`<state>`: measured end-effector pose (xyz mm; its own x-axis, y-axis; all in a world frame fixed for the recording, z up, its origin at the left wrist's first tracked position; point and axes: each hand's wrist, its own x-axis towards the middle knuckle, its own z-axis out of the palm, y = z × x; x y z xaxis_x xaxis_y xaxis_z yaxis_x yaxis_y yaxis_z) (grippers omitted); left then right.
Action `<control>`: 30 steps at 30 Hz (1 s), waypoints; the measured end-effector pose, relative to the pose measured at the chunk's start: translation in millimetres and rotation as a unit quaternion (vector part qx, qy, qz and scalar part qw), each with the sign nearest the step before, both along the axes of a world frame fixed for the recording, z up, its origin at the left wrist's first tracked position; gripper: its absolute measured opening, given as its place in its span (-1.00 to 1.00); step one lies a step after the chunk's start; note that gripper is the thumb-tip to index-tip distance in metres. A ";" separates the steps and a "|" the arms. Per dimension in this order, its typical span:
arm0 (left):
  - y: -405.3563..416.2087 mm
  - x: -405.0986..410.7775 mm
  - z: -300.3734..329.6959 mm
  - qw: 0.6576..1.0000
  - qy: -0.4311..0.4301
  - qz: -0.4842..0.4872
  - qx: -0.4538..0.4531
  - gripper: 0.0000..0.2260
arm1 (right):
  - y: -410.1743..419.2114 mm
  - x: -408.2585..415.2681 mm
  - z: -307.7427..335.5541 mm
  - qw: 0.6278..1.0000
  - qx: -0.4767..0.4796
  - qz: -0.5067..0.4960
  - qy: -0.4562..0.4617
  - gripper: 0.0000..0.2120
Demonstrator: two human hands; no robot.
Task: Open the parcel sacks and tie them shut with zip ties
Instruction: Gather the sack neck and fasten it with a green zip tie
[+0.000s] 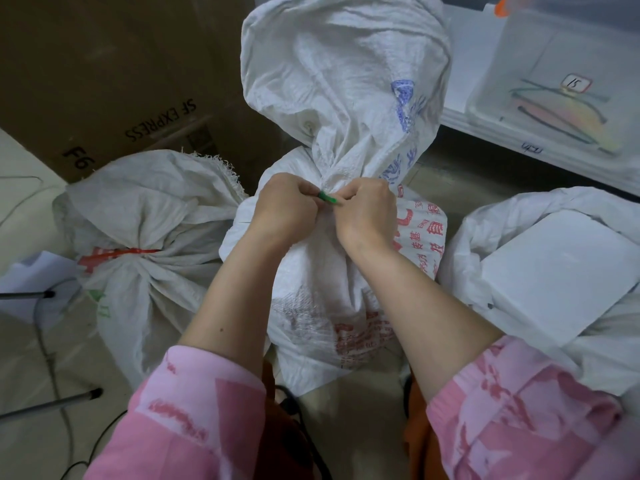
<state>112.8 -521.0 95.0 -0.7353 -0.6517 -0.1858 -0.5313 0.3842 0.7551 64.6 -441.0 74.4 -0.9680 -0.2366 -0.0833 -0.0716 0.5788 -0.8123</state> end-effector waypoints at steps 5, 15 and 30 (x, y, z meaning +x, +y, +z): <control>3.0 -0.9 0.7 1.000 -0.003 0.011 0.002 -0.85 | 2.5 1.1 1.4 1.000 -0.005 0.008 0.000 -0.88; 2.4 -0.1 0.5 0.999 -0.029 0.004 0.041 -0.82 | 6.1 5.7 -2.5 0.993 0.070 0.041 0.088 -0.79; 1.0 3.9 4.2 0.994 -0.011 0.007 0.105 -0.76 | 14.9 -2.5 2.8 0.979 0.102 0.127 0.122 -0.74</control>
<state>116.7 -519.9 99.2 -0.7210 -0.6071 -0.3341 -0.5521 0.2118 0.8064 62.1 -426.1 77.2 -0.8769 -0.4752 0.0725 -0.4123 0.6659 -0.6218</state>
